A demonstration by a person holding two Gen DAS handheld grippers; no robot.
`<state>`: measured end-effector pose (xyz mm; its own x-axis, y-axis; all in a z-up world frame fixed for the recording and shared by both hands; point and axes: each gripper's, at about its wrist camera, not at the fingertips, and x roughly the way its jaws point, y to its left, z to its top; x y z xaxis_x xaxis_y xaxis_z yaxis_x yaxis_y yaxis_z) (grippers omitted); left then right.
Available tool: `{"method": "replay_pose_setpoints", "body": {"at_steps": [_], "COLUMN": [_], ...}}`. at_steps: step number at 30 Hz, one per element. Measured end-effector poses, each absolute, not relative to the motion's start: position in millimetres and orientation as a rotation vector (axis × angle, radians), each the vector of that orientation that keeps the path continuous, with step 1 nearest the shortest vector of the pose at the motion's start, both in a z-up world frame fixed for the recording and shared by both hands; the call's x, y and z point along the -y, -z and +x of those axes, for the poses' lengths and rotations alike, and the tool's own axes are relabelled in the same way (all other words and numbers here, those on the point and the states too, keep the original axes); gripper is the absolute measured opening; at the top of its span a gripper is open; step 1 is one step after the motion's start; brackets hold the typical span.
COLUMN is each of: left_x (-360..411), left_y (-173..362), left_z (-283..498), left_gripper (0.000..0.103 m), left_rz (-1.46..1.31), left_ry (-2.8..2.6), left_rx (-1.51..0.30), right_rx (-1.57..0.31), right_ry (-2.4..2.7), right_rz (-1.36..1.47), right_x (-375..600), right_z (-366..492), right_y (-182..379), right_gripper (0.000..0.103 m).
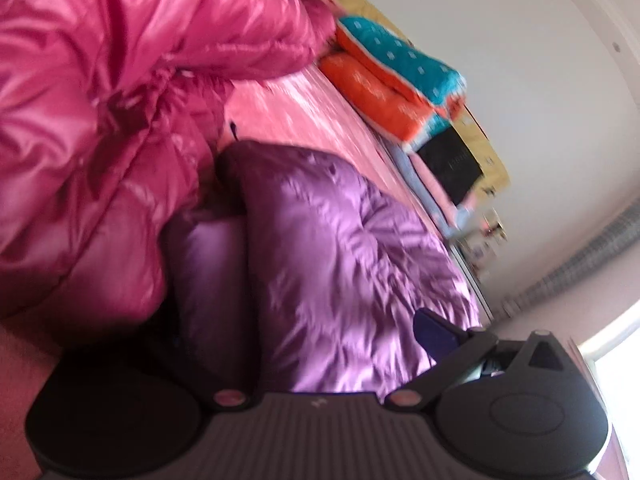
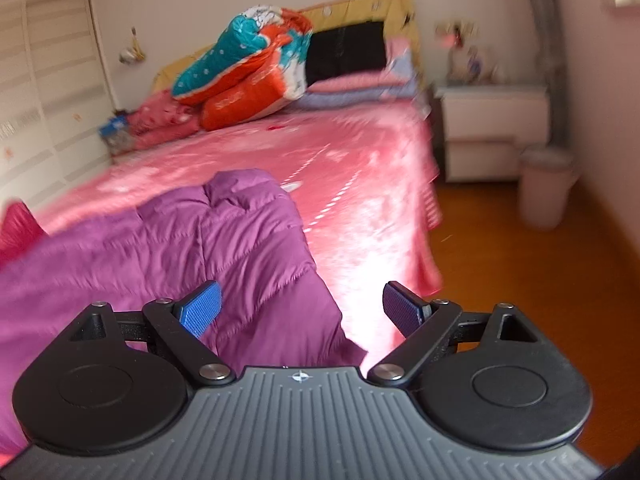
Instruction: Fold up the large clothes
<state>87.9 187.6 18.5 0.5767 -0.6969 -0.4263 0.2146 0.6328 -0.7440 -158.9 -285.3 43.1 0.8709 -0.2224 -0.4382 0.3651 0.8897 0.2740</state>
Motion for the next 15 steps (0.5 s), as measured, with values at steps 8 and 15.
{"method": "replay_pose_setpoints", "body": {"at_steps": [8,15], "left_x": [-192,-185], "left_y": [-1,1], "left_z": [69,84], "left_gripper": [0.102,0.102], "left_rz": [-0.693,-0.72], "left_ry": [0.734,0.784], "left_rx": [-0.73,-0.804], "right_rx": [-0.505,-0.665], "right_ry": [-0.029,-0.271], "right_rz": [0.73,0.879], "right_x": [391,421], "right_z": [-93,-5], "right_y": [-36,5], "right_gripper": [0.103,0.103]}}
